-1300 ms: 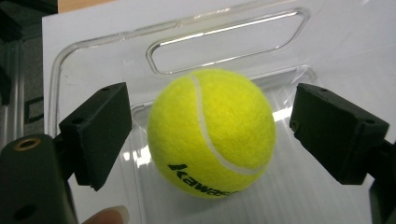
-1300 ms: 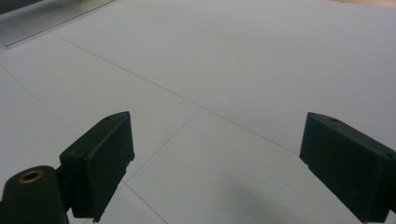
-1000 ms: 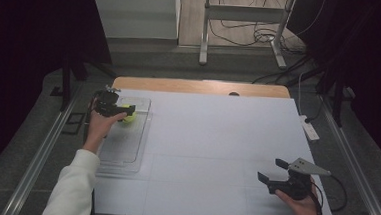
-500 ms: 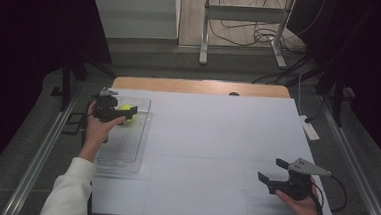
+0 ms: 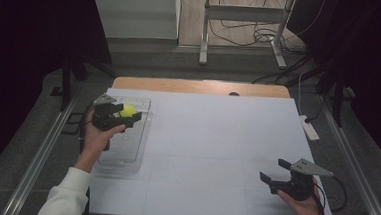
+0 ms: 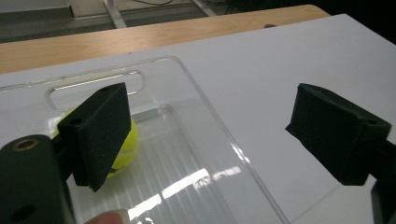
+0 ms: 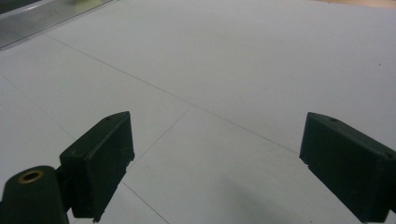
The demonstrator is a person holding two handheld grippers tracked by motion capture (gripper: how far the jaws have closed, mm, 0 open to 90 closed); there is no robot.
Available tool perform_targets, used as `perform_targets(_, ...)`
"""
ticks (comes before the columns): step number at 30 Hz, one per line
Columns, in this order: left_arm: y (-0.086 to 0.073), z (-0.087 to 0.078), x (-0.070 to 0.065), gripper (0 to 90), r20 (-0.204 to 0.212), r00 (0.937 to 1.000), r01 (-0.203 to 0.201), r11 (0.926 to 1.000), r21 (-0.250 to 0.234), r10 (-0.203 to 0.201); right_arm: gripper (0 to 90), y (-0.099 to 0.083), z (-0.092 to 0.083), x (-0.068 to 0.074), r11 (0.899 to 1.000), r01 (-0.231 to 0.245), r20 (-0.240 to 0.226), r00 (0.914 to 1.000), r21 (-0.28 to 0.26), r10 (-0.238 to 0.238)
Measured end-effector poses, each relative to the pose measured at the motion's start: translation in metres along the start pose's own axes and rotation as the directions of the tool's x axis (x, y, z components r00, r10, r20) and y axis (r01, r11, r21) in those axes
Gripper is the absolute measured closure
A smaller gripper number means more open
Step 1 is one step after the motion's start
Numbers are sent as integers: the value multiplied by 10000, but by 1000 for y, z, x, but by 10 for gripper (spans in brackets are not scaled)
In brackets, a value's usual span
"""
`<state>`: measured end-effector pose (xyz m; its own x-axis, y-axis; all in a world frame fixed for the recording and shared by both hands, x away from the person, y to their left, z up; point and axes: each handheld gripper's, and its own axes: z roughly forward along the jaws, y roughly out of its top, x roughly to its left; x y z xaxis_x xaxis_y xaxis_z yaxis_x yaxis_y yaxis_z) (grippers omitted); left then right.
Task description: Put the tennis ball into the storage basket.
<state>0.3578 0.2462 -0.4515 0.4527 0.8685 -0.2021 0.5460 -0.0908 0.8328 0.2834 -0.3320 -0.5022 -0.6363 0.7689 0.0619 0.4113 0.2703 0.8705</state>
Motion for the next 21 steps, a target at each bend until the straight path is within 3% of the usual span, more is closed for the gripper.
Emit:
perform_targets(4, -8, -5, -11, 137, 376, 9993, -73, 9999, -78, 76, 100, 0, -1, 0, 10000, -18, 15, 10000, -11, 18)
perform_targets(14, -28, -21, -33, 131, 746, 9966, -349, 9992, -208, 364, 100, 0, -1, -1, 10000, -25, 36, 10000, -37, 25)
perform_targets(21, -49, -31, -43, 125, 1051, 9942, -197, 9995, -266, 224, 100, 1, -2, 0, 10000, -35, -1, 10000, -61, 35)
